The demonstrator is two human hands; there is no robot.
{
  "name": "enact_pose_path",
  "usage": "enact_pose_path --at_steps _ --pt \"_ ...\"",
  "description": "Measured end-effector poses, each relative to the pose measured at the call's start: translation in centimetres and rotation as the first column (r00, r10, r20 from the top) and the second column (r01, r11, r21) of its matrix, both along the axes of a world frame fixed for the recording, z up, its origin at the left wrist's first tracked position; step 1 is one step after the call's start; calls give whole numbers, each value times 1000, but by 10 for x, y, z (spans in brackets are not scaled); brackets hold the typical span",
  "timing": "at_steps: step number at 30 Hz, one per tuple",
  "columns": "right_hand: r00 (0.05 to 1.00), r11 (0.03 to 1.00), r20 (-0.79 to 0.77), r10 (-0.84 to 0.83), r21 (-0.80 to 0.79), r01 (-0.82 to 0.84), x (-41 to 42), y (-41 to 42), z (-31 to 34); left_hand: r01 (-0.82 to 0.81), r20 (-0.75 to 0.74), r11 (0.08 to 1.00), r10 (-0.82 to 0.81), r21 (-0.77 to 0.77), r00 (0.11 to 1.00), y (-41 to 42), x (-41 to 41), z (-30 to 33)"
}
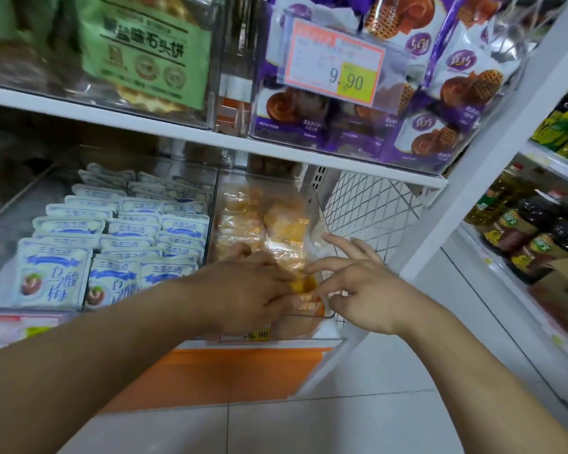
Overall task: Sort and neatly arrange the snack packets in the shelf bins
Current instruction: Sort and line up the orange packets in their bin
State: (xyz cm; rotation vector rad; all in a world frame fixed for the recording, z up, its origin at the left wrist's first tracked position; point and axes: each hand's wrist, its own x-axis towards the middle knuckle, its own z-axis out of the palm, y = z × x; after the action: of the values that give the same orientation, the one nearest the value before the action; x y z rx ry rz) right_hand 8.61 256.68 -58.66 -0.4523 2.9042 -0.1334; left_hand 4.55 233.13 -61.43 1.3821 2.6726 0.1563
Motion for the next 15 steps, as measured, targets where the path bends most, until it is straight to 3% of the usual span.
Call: enact_pose_path --at_steps 11,15 --pt "994 990 -67 87 114 -79 11 9 6 36 -4 998 -36 43 999 -6 -2 -7" --pt "973 996 -216 84 48 -75 14 13 12 27 3 999 -28 45 1000 -6 -2 -5"
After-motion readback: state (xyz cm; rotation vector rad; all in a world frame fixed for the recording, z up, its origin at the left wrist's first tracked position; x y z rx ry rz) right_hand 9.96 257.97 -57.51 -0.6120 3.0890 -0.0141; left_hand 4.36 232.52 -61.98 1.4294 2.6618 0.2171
